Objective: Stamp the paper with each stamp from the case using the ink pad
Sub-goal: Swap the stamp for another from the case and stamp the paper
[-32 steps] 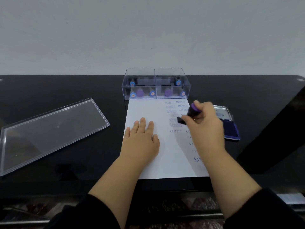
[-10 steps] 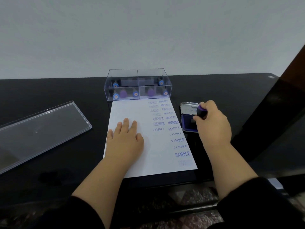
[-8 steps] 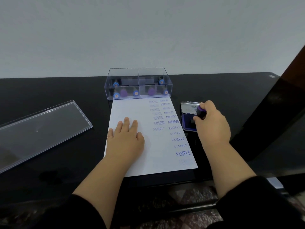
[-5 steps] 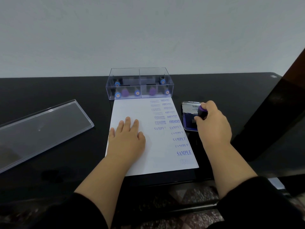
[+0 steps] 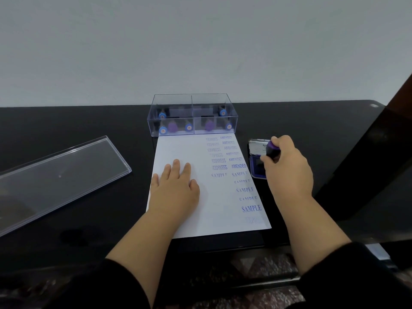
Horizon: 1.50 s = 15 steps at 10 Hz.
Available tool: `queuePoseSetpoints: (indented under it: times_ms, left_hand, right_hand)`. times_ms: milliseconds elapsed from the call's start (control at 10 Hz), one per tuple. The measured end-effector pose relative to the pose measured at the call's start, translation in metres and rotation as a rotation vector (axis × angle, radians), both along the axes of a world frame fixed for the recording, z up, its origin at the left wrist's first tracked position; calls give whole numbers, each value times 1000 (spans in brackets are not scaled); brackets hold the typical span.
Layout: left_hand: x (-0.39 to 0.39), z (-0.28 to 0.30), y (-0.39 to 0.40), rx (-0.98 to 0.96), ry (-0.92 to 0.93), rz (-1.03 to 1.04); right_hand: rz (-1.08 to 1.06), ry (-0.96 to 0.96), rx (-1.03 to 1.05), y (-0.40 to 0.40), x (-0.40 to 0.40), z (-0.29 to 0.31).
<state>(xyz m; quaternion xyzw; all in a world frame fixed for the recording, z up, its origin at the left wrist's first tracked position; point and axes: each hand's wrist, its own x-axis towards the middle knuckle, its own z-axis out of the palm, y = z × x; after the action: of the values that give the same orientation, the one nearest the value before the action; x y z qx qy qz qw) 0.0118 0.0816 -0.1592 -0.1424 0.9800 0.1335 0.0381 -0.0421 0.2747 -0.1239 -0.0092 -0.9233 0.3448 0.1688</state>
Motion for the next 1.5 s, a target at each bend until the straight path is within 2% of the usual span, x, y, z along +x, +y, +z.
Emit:
queuePoseSetpoints:
  times_ms: [300,700,1500]
  left_hand:
    - [1,1,0,7,4,-10]
    - [0,2,0,3,-16,-10]
    - [-1,1,-1,1,-12,-11]
  right_hand:
    - [172,-23,-45,-28,18,0]
    - [330,-52,72,-50,29,-5]
    - [340,-75,155,-57,34,-12]
